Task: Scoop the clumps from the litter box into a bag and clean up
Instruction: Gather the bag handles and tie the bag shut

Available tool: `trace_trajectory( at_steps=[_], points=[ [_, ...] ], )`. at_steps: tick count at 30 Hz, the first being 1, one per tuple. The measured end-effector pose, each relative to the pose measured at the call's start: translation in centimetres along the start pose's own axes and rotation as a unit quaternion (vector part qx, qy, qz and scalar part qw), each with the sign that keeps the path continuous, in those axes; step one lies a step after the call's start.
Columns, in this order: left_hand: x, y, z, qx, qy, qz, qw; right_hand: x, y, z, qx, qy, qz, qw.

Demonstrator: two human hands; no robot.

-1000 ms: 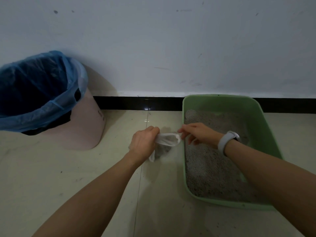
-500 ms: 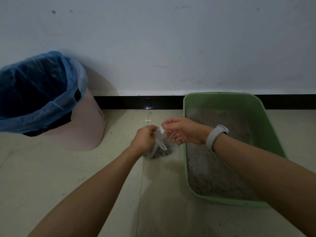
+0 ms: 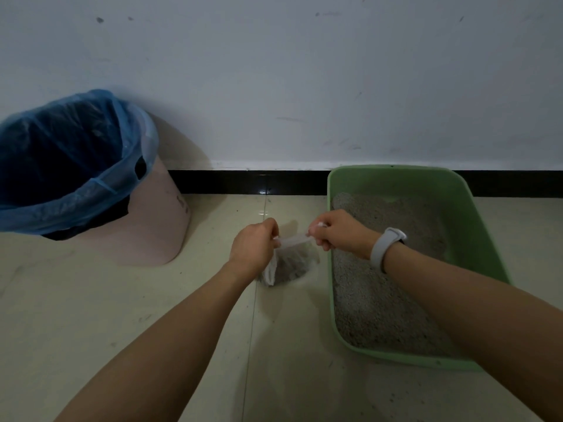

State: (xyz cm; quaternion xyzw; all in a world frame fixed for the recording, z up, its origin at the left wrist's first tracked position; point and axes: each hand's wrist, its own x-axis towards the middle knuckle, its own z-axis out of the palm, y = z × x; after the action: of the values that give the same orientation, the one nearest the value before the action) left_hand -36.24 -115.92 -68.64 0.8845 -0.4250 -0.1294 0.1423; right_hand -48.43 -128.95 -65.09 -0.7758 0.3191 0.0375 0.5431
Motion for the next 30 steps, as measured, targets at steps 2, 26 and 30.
trace_trajectory(
  at_steps=[2,26,30],
  points=[
    [-0.1,0.3,-0.1,0.052,-0.019,0.036,0.998,0.1,0.1,0.1,-0.018,0.017,-0.005,1.000],
    [-0.8,-1.0,-1.0,-0.298,-0.055,-0.077,0.950,0.6,1.7,-0.3,0.029,0.100,0.050,0.993],
    [-1.2,-1.9,-1.0,-0.323,-0.052,-0.098,0.940,0.6,2.7,-0.1,-0.015,0.109,0.055,0.992]
  ],
)
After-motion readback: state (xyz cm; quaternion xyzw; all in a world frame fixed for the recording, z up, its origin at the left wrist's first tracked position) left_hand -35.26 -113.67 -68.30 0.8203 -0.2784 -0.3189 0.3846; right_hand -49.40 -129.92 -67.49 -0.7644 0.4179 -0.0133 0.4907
